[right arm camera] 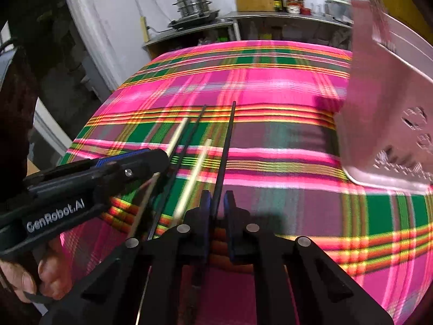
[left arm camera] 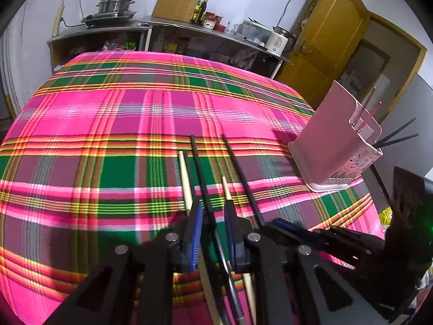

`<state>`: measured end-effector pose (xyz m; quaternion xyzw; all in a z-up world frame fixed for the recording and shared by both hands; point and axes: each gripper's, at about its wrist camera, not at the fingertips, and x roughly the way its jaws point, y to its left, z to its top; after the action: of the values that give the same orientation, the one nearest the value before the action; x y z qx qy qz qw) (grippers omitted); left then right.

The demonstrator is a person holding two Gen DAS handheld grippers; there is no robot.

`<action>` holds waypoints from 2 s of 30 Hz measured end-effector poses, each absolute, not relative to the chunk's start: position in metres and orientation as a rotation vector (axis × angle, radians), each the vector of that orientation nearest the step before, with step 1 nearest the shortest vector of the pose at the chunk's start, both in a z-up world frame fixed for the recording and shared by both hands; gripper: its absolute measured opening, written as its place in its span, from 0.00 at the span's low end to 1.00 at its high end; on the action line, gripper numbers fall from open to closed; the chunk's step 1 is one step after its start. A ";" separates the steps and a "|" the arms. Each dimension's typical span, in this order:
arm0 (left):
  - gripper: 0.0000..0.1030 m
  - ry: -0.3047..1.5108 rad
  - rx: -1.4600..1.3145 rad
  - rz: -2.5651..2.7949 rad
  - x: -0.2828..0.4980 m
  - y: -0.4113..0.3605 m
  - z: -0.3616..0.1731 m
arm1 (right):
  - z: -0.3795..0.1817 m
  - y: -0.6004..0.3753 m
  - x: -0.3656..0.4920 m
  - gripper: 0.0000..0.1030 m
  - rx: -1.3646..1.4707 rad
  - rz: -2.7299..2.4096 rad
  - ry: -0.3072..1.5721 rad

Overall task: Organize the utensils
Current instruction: 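Close the left tool on a black chopstick while the right tool grasps another black chopstick, then lift both held black chopsticks off the tablecloth with both tools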

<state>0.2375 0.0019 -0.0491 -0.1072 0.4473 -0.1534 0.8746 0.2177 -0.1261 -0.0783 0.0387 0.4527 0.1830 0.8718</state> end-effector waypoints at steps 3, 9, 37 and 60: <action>0.16 0.951 -0.215 -0.314 0.245 -0.003 -0.054 | -0.079 -0.145 0.212 0.10 0.124 0.361 0.950; 0.16 0.975 -0.183 -0.288 0.259 -0.010 -0.063 | -0.080 -0.154 0.205 0.10 0.144 0.357 0.952; 0.06 0.992 -0.179 -0.243 0.252 0.021 -0.066 | -0.073 -0.148 0.222 0.13 0.129 0.334 0.962; 0.06 1.002 -0.103 -0.248 0.276 0.012 -0.068 | -0.076 -0.124 0.273 0.12 0.054 0.296 0.989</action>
<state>0.2762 0.0115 -0.0678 -0.0490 0.4789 -0.1186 0.8685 0.2729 -0.1245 -0.0757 0.0260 0.4728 0.1415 0.8693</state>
